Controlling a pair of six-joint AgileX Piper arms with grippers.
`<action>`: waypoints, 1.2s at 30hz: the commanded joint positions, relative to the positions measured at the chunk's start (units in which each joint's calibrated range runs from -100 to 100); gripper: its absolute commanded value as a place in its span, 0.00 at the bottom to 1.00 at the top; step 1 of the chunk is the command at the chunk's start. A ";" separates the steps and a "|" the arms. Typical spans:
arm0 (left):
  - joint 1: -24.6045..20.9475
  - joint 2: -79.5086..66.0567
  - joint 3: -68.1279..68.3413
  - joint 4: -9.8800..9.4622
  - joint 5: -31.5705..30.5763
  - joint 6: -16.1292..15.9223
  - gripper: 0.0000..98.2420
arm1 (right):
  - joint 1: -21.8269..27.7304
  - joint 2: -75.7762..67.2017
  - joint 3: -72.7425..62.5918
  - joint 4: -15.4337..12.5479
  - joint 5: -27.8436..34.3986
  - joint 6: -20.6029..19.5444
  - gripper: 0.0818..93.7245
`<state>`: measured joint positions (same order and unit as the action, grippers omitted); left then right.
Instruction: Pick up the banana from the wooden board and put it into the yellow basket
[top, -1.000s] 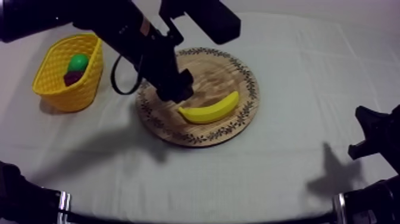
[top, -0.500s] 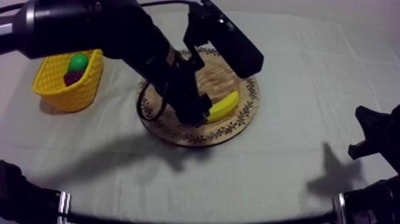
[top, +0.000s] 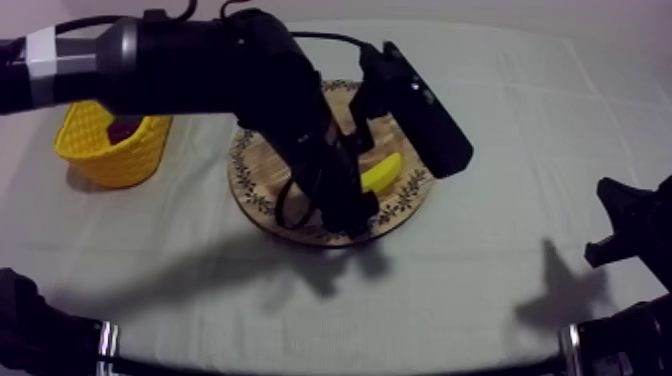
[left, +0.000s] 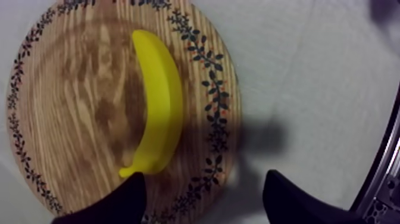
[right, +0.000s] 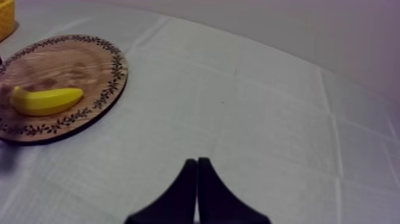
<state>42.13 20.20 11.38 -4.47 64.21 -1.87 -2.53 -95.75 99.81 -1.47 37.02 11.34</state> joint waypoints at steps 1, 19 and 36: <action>0.20 1.06 -0.66 -0.62 0.07 0.19 0.74 | 0.01 0.00 -0.03 0.03 0.00 0.02 0.00; -0.49 10.42 -6.27 -4.27 -3.34 1.18 0.74 | 0.01 0.00 -0.03 0.03 0.00 0.02 0.00; -2.00 18.19 -8.97 -7.69 -9.13 2.97 0.72 | 0.01 0.00 -0.03 0.03 0.00 0.02 0.00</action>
<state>40.17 38.27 2.49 -12.13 55.20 1.21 -2.53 -95.75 99.81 -1.47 37.02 11.34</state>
